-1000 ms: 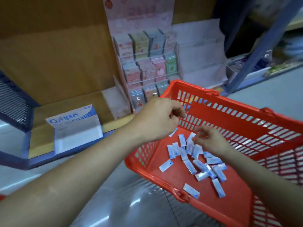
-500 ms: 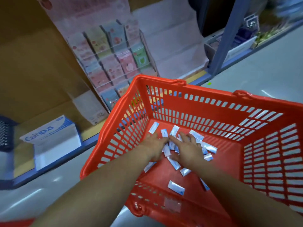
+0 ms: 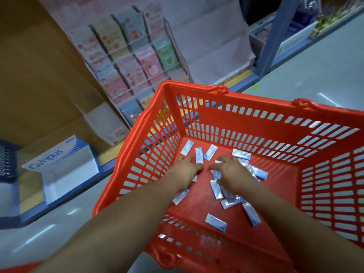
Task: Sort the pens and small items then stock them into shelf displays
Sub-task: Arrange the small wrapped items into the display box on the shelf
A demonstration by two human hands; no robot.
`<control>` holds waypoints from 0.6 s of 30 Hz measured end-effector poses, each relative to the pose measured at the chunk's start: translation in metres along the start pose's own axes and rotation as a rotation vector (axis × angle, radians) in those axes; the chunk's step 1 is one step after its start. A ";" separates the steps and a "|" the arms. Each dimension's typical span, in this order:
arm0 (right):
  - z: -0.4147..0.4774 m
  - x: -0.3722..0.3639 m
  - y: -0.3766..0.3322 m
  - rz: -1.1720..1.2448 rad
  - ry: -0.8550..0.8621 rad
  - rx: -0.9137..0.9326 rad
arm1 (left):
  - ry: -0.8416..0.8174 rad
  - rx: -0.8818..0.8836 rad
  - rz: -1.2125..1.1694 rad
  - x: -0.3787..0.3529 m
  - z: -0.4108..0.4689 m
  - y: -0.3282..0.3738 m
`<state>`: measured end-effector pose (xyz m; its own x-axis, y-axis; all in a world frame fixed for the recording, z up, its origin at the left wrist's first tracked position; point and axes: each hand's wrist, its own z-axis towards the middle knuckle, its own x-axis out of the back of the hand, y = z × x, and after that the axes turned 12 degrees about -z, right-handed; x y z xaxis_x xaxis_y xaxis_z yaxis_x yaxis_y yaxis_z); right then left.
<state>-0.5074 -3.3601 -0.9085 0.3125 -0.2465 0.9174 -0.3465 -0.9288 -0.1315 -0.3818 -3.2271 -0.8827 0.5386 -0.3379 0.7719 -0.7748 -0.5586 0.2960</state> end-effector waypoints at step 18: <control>-0.011 0.053 -0.006 1.879 -0.160 -0.343 | 0.015 0.160 -1.482 0.057 -0.019 0.035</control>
<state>-0.4985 -3.3643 -0.8551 -0.5575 -0.7588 -0.3368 -0.4137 0.6057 -0.6797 -0.3842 -3.2516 -0.8176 0.7801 0.6043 -0.1622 0.5045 -0.4540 0.7344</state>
